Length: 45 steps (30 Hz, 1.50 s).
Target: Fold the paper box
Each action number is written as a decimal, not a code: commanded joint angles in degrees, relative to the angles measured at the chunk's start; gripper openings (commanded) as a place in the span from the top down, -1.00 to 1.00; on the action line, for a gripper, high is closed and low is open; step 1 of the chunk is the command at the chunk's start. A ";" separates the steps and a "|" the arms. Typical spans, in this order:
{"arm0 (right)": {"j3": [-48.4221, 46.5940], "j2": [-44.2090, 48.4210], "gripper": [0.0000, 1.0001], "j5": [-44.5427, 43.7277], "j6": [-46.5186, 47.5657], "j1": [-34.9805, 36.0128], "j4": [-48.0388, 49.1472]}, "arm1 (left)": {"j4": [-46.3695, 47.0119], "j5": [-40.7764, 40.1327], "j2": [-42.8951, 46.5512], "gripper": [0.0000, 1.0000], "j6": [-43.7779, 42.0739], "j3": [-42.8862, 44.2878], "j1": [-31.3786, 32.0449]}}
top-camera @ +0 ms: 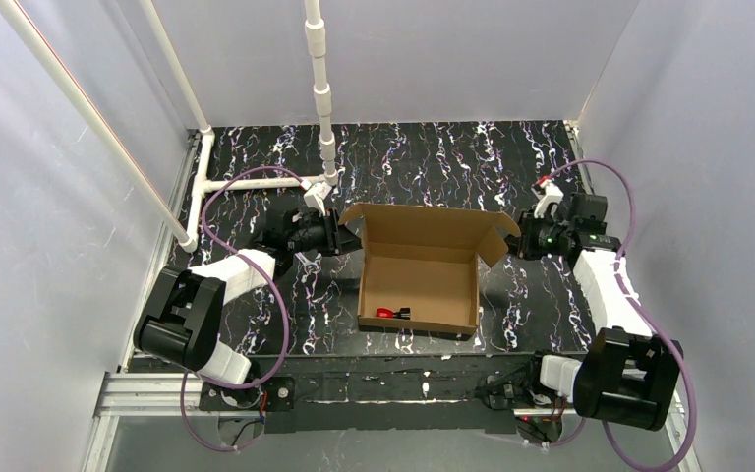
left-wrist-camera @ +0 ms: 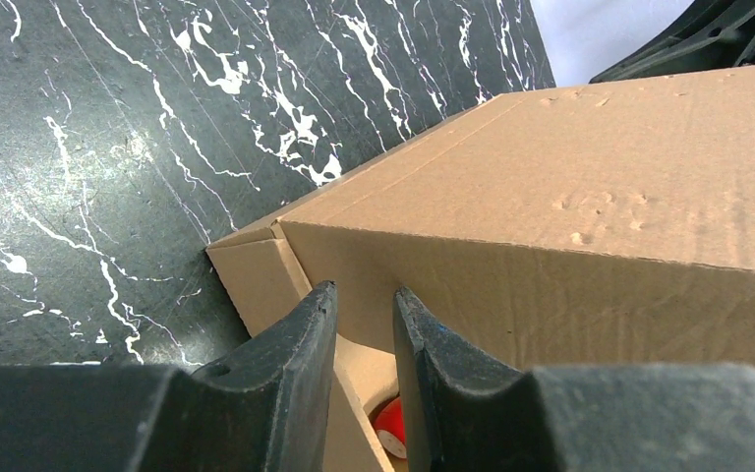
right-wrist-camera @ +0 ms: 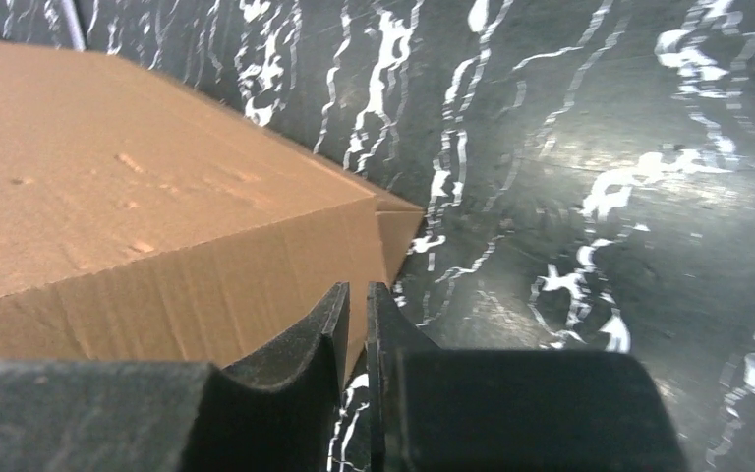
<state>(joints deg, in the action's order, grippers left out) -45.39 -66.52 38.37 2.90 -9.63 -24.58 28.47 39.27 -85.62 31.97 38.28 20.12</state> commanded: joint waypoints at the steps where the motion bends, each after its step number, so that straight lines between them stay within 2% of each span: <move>1: 1.77 -0.16 0.61 4.91 -1.81 4.86 4.34 | 1.34 1.69 0.41 0.48 -0.59 0.33 0.54; 5: 2.40 -0.54 0.61 4.93 -1.84 8.10 5.02 | 1.57 1.78 0.01 0.48 -0.58 0.42 0.78; 16: 2.11 -1.72 0.62 11.20 -3.82 9.36 6.61 | 1.68 2.22 -0.29 0.49 -1.26 0.24 1.02; 25: 2.98 -1.07 0.53 3.32 2.57 9.36 2.69 | 1.68 1.59 0.96 0.49 -1.46 -0.50 0.98; 45: 0.31 1.23 0.47 3.62 10.34 9.45 -1.65 | 1.68 -1.39 5.55 0.49 -0.13 -5.34 0.93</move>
<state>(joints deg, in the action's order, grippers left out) -42.61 -65.84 40.69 10.41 -0.60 -24.56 29.85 38.33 -83.50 31.77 34.15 20.84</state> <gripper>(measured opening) 0.262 0.258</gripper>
